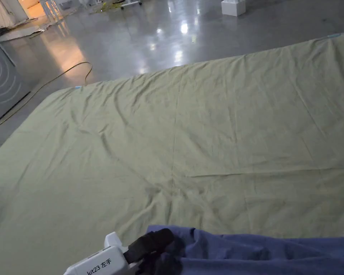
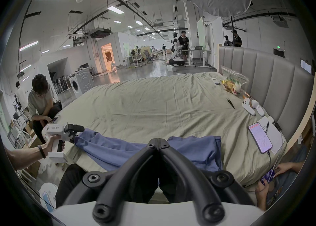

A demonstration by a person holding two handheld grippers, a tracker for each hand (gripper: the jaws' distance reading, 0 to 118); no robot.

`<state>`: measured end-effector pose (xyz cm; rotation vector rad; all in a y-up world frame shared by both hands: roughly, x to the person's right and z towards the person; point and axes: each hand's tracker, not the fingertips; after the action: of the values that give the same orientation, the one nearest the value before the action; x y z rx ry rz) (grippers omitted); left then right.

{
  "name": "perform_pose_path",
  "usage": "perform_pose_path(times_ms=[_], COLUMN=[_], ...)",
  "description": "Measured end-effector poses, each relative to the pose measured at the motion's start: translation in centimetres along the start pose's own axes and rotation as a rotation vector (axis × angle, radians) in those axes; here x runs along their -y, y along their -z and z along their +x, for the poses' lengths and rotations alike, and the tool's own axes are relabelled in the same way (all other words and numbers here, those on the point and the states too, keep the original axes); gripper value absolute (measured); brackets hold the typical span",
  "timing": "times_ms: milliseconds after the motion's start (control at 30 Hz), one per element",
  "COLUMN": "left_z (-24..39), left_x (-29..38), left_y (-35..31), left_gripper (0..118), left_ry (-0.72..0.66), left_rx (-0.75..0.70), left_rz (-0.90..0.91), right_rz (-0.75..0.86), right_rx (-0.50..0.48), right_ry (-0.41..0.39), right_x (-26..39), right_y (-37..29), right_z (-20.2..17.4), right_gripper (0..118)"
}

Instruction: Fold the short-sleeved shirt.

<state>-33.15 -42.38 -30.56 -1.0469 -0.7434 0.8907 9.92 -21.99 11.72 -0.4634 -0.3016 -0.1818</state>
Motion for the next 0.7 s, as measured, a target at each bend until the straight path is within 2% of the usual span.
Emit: perform_pose_path(times_ms=[33, 67, 100, 167, 300, 433, 533, 633, 700], left_z=[0.0, 0.1, 0.0, 0.9, 2.0, 4.0, 6.7, 10.1, 13.6], left_x=[0.2, 0.3, 0.3, 0.6, 0.1, -1.2, -1.9, -1.3, 1.2], left_y=[0.7, 1.0, 1.3, 1.0, -2.5, -8.8, -13.2, -14.4, -12.8], left_gripper=[47, 15, 12, 12, 9, 9, 9, 9, 9], left_ry=[-0.005, 0.027, 0.035, 0.031, 0.025, 0.122, 0.265, 0.432, 0.480], left_rx=[-0.072, -0.125, -0.094, -0.076, -0.067, -0.155, -0.251, -0.321, -0.276], left_rz=[0.000, 0.013, 0.000, 0.023, 0.142, 0.263, 0.314, 0.284, 0.265], right_rz=[0.002, 0.004, 0.005, 0.005, 0.003, 0.003, 0.007, 0.006, 0.014], right_rx=[-0.008, -0.013, -0.017, -0.018, -0.018, -0.022, -0.027, -0.040, -0.041], right_ry=[0.000, 0.001, 0.001, 0.005, 0.022, 0.028, 0.035, 0.054, 0.064], right_x=[-0.1, -0.2, -0.2, -1.3, -1.2, -0.9, -0.5, -0.2, -0.1], right_y=[0.2, 0.3, 0.3, 0.4, -0.2, -1.2, -1.9, -2.3, -2.7], right_z=[-0.1, -0.1, -0.1, -1.1, -0.5, 0.2, 0.5, 0.9, 1.0], right_gripper=[0, 0, 0, 0, 0, 0, 0, 0, 0])
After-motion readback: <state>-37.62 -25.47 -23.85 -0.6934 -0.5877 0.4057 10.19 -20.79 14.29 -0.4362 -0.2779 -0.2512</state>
